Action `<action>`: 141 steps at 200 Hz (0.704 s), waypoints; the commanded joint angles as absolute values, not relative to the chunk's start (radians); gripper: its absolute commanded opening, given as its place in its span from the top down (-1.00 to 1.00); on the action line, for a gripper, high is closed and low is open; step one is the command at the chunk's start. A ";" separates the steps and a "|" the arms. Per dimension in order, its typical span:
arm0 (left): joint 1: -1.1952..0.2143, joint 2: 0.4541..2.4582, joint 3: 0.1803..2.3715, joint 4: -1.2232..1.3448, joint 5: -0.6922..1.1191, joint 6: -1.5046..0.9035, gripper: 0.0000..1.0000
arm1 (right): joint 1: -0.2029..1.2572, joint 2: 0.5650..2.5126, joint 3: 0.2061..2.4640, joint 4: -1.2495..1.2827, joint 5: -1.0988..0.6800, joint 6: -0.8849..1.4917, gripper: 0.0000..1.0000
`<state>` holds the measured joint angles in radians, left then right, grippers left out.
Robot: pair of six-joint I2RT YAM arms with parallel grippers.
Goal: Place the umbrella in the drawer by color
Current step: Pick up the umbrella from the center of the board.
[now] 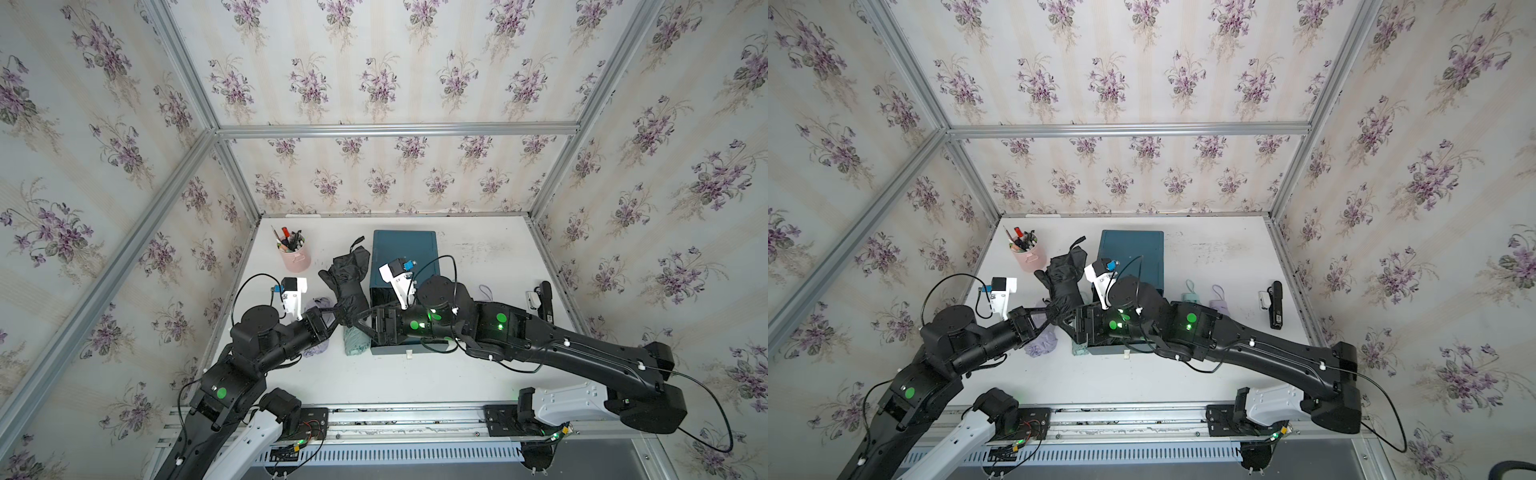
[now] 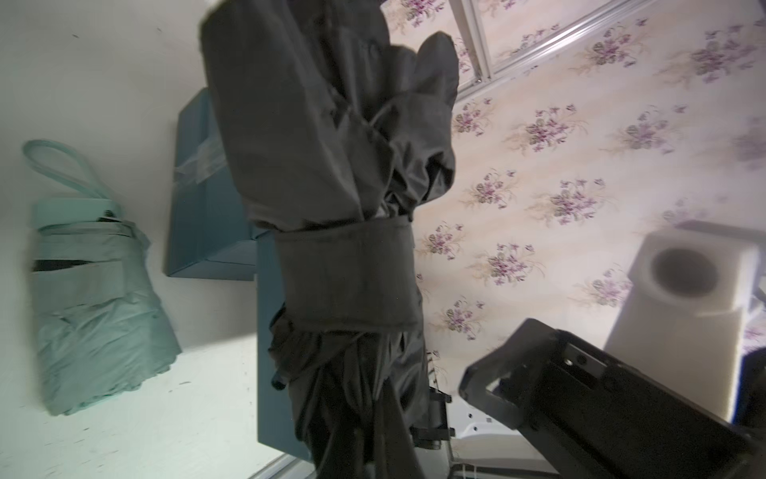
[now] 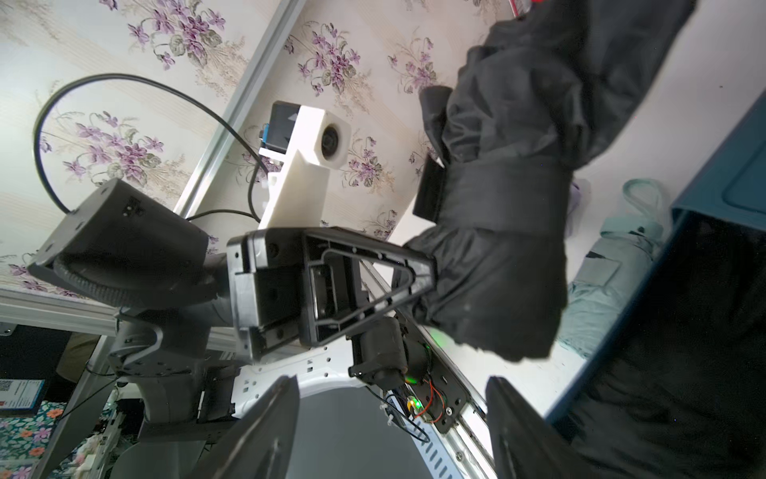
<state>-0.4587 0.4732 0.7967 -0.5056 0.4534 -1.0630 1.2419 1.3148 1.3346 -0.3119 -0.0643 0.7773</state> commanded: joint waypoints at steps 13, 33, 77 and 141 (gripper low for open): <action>-0.459 0.425 0.772 -0.314 0.545 -1.131 1.00 | 1.208 1.328 1.348 -0.303 -0.043 0.762 -0.52; -0.459 0.418 0.774 -0.334 0.543 -1.119 1.00 | 1.206 1.321 1.347 -0.331 0.008 0.764 -0.53; -0.459 0.420 0.749 -0.305 0.571 -1.130 1.00 | 1.199 1.319 1.323 -0.312 -0.008 0.774 -0.58; -0.459 0.379 0.725 -0.293 0.555 -1.086 1.00 | 1.104 1.291 1.200 -0.185 -0.202 0.900 -0.58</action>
<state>-0.4587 0.4007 0.7349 -0.3931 0.5529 -1.1278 1.1408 1.3205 1.2587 -0.2878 -0.0860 0.8207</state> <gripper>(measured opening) 0.050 0.790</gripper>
